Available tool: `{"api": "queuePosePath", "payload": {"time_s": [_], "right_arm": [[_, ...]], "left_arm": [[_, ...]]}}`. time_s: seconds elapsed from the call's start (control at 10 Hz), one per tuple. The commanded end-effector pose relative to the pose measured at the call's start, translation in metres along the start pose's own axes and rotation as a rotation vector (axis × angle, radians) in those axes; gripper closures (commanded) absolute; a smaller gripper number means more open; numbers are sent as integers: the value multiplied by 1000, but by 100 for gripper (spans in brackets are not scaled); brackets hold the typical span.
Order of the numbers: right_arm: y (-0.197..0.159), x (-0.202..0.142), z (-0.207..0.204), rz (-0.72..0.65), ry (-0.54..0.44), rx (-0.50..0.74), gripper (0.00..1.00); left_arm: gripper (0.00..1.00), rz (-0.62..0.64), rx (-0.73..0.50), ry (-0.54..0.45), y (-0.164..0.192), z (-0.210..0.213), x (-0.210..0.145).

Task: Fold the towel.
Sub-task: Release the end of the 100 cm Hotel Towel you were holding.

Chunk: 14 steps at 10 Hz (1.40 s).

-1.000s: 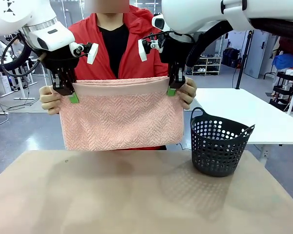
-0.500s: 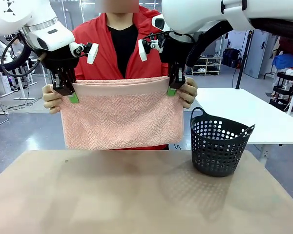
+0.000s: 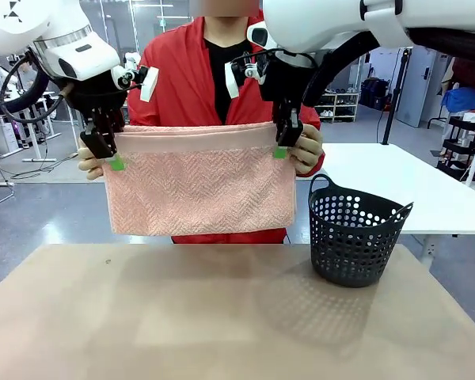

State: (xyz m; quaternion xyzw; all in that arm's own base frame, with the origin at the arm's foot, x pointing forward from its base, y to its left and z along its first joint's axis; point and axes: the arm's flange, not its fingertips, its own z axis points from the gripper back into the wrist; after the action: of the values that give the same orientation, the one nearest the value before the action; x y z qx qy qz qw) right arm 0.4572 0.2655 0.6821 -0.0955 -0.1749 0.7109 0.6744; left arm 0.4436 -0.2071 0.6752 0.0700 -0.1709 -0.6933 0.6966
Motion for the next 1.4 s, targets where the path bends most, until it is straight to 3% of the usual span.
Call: {"api": "queuePosePath", "payload": {"time_s": [0.0, 0.1, 0.2, 0.3, 0.6, 0.9, 1.1, 1.3], "right_arm": [[7, -4, 23, -20, 9, -36, 34], [9, -7, 41, -28, -3, -62, 25], [13, -14, 66, -62, -32, -104, 5], [18, -24, 88, -107, -48, -130, 0], [38, -73, 135, -350, -121, -138, 0], [70, -139, 157, -813, -175, -228, 0], [81, -170, 151, -998, -158, -258, 0], [81, -179, 141, -1022, -182, -230, 0]], "left_arm": [[0, 31, 44, -24, -6, 23, -3], [13, 55, 78, -33, -10, 41, -4], [4, 99, 114, -58, -15, 65, -7], [0, 180, 111, -95, -22, 86, -15], [0, 448, 149, -155, -43, 126, -67], [0, 724, 243, -196, -74, 151, -138], [0, 818, 274, -186, -75, 157, -168], [0, 822, 272, -183, -72, 152, -167]]}}
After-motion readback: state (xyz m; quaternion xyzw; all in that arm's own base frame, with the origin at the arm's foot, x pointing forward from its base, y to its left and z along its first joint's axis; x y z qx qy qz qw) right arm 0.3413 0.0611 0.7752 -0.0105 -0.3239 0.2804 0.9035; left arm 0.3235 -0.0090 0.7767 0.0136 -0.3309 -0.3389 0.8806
